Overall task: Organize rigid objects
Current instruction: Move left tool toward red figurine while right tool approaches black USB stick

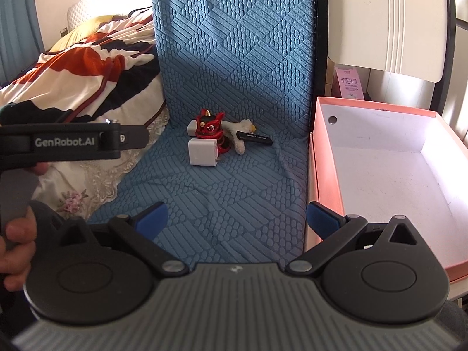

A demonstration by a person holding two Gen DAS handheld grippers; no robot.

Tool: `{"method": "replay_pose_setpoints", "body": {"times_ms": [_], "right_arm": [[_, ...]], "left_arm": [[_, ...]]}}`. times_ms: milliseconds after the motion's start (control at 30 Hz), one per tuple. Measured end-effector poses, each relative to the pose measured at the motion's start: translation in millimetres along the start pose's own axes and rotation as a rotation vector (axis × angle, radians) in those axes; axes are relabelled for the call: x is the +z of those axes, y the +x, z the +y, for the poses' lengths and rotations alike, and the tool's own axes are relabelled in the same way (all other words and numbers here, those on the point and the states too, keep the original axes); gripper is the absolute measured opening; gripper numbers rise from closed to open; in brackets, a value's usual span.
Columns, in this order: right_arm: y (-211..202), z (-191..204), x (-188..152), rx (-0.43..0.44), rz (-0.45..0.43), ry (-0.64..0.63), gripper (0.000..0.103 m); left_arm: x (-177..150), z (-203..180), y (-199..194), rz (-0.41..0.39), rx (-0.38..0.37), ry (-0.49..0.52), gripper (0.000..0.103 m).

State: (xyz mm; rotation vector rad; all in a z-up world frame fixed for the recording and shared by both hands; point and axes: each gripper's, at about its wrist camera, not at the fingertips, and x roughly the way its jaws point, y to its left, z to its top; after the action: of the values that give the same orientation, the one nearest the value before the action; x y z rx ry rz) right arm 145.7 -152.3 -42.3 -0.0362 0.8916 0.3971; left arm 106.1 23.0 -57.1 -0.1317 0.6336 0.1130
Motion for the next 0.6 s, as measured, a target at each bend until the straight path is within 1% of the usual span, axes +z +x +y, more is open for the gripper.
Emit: {"method": "replay_pose_setpoints", "body": {"times_ms": [100, 333, 400, 500, 600], "right_arm": [[8.6, 4.7, 1.6, -0.016, 0.012, -0.006, 0.103], [24.0, 17.9, 12.8, 0.001, 0.009, -0.058, 0.103], [26.9, 18.3, 19.0, -0.012, 0.003, -0.036, 0.103], [27.7, 16.0, 26.7, 0.002, -0.002, -0.008, 0.103], [30.5, 15.3, 31.6, -0.005, 0.006, 0.005, 0.103]], "left_arm": [[4.9, 4.0, 8.6, 0.003, 0.008, 0.001, 0.103], [15.1, 16.0, 23.8, 0.008, 0.013, -0.013, 0.103], [17.2, 17.3, 24.9, 0.004, 0.012, -0.008, 0.103], [20.2, 19.1, 25.8, -0.002, 0.003, -0.011, 0.103], [22.8, 19.5, 29.7, -0.003, 0.003, -0.012, 0.103]]}}
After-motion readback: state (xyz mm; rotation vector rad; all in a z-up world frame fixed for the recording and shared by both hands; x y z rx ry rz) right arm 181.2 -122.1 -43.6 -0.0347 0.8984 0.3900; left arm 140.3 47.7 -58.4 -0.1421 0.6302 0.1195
